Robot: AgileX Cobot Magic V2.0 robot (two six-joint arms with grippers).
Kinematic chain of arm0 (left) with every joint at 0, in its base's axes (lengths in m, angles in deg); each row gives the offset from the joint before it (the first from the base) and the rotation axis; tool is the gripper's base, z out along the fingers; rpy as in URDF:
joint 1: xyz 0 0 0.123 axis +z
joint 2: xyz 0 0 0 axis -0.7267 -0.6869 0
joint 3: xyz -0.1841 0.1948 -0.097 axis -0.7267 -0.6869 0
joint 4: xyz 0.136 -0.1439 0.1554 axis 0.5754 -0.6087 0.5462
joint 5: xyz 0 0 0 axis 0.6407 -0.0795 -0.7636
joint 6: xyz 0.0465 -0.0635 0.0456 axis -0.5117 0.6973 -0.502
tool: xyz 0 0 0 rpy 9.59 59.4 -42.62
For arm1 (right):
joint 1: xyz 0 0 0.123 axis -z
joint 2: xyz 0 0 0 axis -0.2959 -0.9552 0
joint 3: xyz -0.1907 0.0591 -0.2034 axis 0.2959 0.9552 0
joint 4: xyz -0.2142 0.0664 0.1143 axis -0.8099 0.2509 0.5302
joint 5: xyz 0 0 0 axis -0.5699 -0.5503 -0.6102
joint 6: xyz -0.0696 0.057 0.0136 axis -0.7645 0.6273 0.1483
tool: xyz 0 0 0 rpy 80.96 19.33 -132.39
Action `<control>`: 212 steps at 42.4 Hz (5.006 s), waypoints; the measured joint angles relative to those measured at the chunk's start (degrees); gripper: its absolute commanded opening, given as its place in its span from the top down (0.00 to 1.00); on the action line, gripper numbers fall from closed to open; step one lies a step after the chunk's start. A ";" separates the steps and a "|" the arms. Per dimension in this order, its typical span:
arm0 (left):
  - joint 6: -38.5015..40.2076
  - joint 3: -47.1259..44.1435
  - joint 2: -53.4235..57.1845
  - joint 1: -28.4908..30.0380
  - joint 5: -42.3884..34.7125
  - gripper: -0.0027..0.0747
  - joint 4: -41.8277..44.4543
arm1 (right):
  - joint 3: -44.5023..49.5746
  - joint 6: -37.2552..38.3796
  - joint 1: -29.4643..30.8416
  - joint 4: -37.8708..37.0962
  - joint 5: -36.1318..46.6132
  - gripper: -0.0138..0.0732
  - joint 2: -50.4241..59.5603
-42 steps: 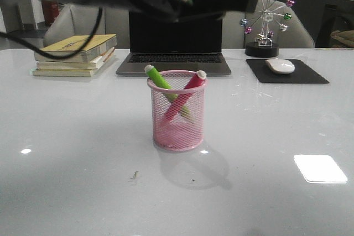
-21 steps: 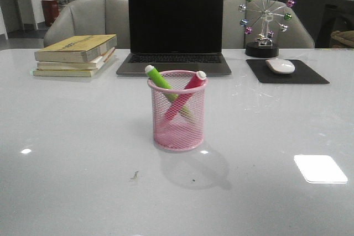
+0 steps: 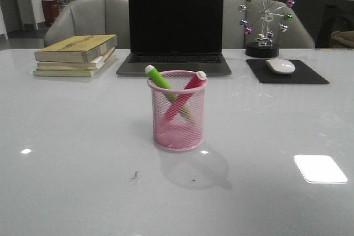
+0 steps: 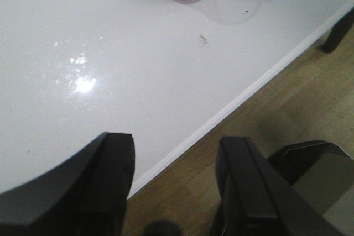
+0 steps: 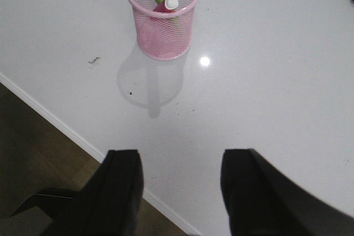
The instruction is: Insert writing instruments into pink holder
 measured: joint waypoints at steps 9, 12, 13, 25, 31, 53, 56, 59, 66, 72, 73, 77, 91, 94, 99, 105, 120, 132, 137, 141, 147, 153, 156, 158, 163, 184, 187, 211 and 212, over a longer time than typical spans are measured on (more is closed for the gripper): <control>6.81 -0.95 1.29 0.00 0.09 0.53 1.48 | 2.37 0.00 0.00 0.00 1.72 0.38 4.41; 7.50 -0.95 1.29 0.00 -0.15 0.62 1.47 | 3.75 0.00 0.00 0.00 2.22 0.48 6.12; 7.61 -0.95 1.29 0.00 -0.38 0.65 1.50 | 4.23 0.00 0.00 0.00 2.22 0.53 6.45; 7.71 -0.95 1.29 0.00 -1.08 0.85 1.50 | 5.28 0.00 0.00 0.00 1.48 0.78 6.98; 7.73 -0.95 1.29 0.00 -1.08 0.85 1.50 | 5.28 0.00 0.00 0.00 1.36 0.78 6.98; 7.83 -7.18 9.18 12.67 -8.76 0.85 2.55 | 5.28 0.00 0.00 0.10 1.24 0.78 6.98; 7.72 -11.06 13.38 18.49 -13.68 0.84 1.33 | 5.28 0.00 0.00 0.10 1.24 0.78 6.98; 5.53 -15.60 18.46 23.78 -19.44 0.84 -1.29 | 5.28 0.00 0.00 0.10 1.24 0.78 6.98; -2.98 -26.44 30.43 33.13 -32.42 0.84 -8.30 | 5.28 0.00 0.00 0.10 1.24 0.78 6.98; -4.74 -34.17 37.70 36.40 -38.09 0.84 -9.17 | 5.28 0.00 0.00 0.10 1.24 0.78 6.98; -4.74 -35.47 38.29 36.40 -38.88 0.84 -9.22 | 5.28 0.00 0.00 0.10 1.24 0.78 6.98; -4.97 -39.19 38.47 36.28 -42.76 0.84 -9.34 | 5.28 0.00 0.00 0.10 1.13 0.78 6.98; -5.19 -43.71 38.47 35.08 -54.60 0.84 -9.69 | 5.28 0.00 0.00 0.10 0.76 0.78 6.98; -5.19 -43.71 38.47 35.08 -55.07 0.84 -9.69 | 5.28 0.00 0.00 0.10 0.76 0.78 6.98; -5.19 -43.71 38.47 35.08 -55.06 0.84 -9.69 | 5.28 0.00 0.00 0.10 0.76 0.78 6.98; -5.19 -43.71 38.47 35.08 -55.09 0.84 -9.77 | 5.28 0.00 0.00 0.10 0.74 0.78 6.98; -4.33 -43.71 38.47 35.08 -56.00 0.84 -7.71 | 5.28 0.00 0.00 0.10 0.39 0.78 6.98; -4.33 -43.71 38.47 35.08 -56.00 0.84 -7.71 | 5.28 0.00 0.00 0.10 0.39 0.78 6.98; -4.33 -43.71 38.47 35.08 -56.00 0.84 -7.71 | 5.28 0.00 0.00 0.10 0.39 0.78 6.98; -4.33 -43.71 38.47 35.08 -56.00 0.84 -7.71 | 5.28 0.00 0.00 0.10 0.39 0.78 6.98; -4.33 -43.71 38.47 35.08 -56.05 0.84 -7.71 | 5.31 0.00 0.00 0.10 0.39 0.78 6.98; -4.33 -43.71 38.47 35.08 -56.19 0.84 -7.71 | 7.11 0.00 2.51 -0.02 1.17 0.78 9.28; -4.33 -43.71 38.47 35.08 -56.19 0.84 -7.71 | 9.99 0.00 6.86 -0.25 4.19 0.78 12.40; -4.33 -43.71 38.47 35.08 -56.19 0.84 -7.71 | 12.06 0.00 10.61 -0.48 6.60 0.78 15.28; -4.33 -43.71 38.47 35.08 -56.29 0.84 -7.71 | 19.07 0.00 19.05 -0.48 14.37 0.78 23.74; -4.33 -43.71 38.47 35.08 -56.33 0.84 -7.71 | 42.62 0.00 30.76 -0.48 32.17 0.78 45.40; -4.33 -43.71 38.47 35.08 -56.33 0.84 -7.71 | 42.94 0.00 30.76 -0.03 33.91 0.78 45.40; -4.33 -43.71 38.47 35.08 -56.33 0.84 -7.71 | 42.94 0.00 28.13 1.22 40.16 0.78 45.40; -4.33 -43.71 38.47 35.08 -56.33 0.84 -7.71 | 42.94 0.00 28.13 1.22 40.16 0.78 45.40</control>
